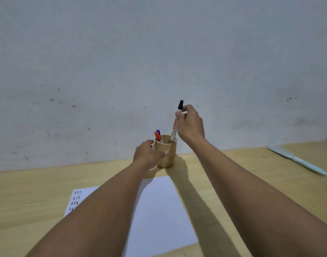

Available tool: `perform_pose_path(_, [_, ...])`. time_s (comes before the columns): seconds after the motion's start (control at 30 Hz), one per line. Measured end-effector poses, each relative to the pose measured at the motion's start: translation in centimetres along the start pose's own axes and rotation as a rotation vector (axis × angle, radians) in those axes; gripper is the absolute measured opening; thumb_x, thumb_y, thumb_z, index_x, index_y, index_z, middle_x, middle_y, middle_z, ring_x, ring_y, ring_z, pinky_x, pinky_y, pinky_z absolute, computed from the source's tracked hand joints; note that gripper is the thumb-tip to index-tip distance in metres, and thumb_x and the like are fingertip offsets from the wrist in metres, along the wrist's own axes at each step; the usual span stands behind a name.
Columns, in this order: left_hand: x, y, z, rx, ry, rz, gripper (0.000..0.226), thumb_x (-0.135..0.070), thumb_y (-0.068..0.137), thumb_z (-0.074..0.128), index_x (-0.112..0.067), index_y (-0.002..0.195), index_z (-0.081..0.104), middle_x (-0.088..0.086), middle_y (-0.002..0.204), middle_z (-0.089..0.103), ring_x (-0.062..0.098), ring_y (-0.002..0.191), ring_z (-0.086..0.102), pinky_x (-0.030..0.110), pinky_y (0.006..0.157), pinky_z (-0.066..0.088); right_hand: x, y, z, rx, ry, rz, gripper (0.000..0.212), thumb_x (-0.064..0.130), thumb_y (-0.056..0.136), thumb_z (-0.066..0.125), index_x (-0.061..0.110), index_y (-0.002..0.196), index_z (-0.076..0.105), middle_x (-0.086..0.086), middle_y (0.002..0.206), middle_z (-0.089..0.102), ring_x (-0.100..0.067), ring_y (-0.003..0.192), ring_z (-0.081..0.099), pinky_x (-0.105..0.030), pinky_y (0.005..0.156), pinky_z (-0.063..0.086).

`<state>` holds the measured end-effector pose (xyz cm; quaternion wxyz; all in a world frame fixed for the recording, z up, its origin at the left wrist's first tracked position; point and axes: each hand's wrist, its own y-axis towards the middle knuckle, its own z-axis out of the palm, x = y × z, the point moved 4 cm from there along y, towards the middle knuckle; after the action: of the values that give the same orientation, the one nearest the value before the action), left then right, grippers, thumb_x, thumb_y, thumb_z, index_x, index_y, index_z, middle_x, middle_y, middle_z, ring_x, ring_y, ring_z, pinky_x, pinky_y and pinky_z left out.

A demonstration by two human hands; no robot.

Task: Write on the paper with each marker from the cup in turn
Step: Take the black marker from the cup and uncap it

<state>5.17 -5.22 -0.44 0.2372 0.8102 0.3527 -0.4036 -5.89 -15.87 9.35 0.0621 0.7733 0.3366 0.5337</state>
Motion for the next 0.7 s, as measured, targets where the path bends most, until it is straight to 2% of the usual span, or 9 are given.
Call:
perform_pose_path(0.03, [-0.2,-0.2,-0.5,-0.008,0.007,-0.003,0.084,-0.040,0.080,0.080,-0.014,0.149,0.041,0.005,0.146,0.052,0.023,0.130,0.051,0.031,0.097,0.044,0.5,-0.3,-0.2,0.007,-0.004,-0.007,0.020,0.028,0.108,0.042,0.018,0.120,0.054,0.009,0.085,0.057,-0.020,0.087,0.060,-0.037,0.075,0.050])
perform_pose_path(0.13, [-0.8,-1.1,-2.5,-0.054,0.004,-0.007,0.079,-0.029,0.083,0.079,-0.018,0.151,0.039,0.007,0.147,0.050,0.025,0.126,0.054,0.032,0.093,0.048,1.7,-1.5,-0.3,0.053,-0.023,-0.031,0.020,0.029,0.109,0.039,0.020,0.123,0.050,0.003,0.084,0.060,-0.026,0.089,0.064,-0.046,0.079,0.054])
perform_pose_path(0.23, [-1.4,-2.6,-5.0,-0.117,-0.018,0.008,0.065,-0.024,0.089,0.071,-0.019,0.148,0.043,0.007,0.143,0.053,0.025,0.119,0.057,0.035,0.095,0.050,2.7,-3.1,-0.2,0.133,-0.042,-0.067,0.020,0.029,0.108,0.037,0.024,0.123,0.049,-0.009,0.089,0.066,-0.028,0.083,0.065,-0.042,0.073,0.053])
perform_pose_path(0.33, [-1.6,-4.0,-7.6,-0.186,-0.080,0.013,0.047,-0.022,0.093,0.064,-0.019,0.140,0.055,0.005,0.135,0.060,0.024,0.116,0.060,0.028,0.086,0.047,3.5,-5.1,0.4,0.218,-0.021,-0.075,0.021,0.034,0.109,0.037,0.027,0.124,0.050,-0.006,0.089,0.063,-0.022,0.079,0.066,-0.039,0.073,0.054])
perform_pose_path(0.4, [-1.5,-5.4,-9.9,-0.223,-0.144,0.017,0.036,-0.019,0.094,0.060,-0.020,0.129,0.064,0.003,0.124,0.066,0.022,0.105,0.063,0.025,0.081,0.046,4.5,-6.7,1.0,0.280,-0.003,-0.092,0.022,0.036,0.108,0.038,0.027,0.122,0.053,-0.001,0.088,0.061,-0.022,0.083,0.068,-0.041,0.079,0.054])
perform_pose_path(0.47, [-1.4,-6.7,-12.0,-0.244,-0.209,0.021,0.028,-0.019,0.093,0.058,-0.021,0.118,0.071,0.002,0.115,0.070,0.021,0.096,0.066,0.026,0.078,0.049,5.6,-8.1,1.6,0.334,-0.027,-0.130,0.024,0.033,0.108,0.040,0.022,0.121,0.058,0.001,0.085,0.058,-0.024,0.083,0.065,-0.040,0.076,0.050])
perform_pose_path(0.57, [-1.5,-8.7,-14.6,-0.200,-0.359,-0.002,0.022,-0.021,0.097,0.056,-0.020,0.113,0.071,0.004,0.110,0.072,0.019,0.086,0.068,0.032,0.075,0.054,6.9,-9.8,2.5,0.403,-0.070,-0.141,0.021,0.019,0.105,0.044,0.019,0.115,0.063,0.004,0.079,0.056,-0.022,0.075,0.058,-0.032,0.066,0.042])
perform_pose_path(0.63, [-1.8,-10.2,-15.8,-0.123,-0.431,-0.025,0.023,-0.027,0.100,0.054,-0.021,0.117,0.068,0.003,0.110,0.071,0.018,0.087,0.069,0.035,0.078,0.058,8.0,-10.9,2.8,0.455,-0.099,-0.148,0.018,0.011,0.102,0.047,0.018,0.101,0.064,0.001,0.073,0.054,-0.021,0.066,0.050,-0.031,0.058,0.038])
perform_pose_path(0.7, [-2.2,-11.3,-16.7,-0.049,-0.475,-0.037,0.023,-0.031,0.100,0.056,-0.022,0.117,0.069,0.002,0.109,0.072,0.019,0.089,0.071,0.035,0.078,0.061,9.0,-11.8,3.0,0.509,-0.105,-0.174,0.017,0.012,0.101,0.051,0.016,0.096,0.066,-0.004,0.075,0.058,-0.024,0.070,0.053,-0.038,0.064,0.046])
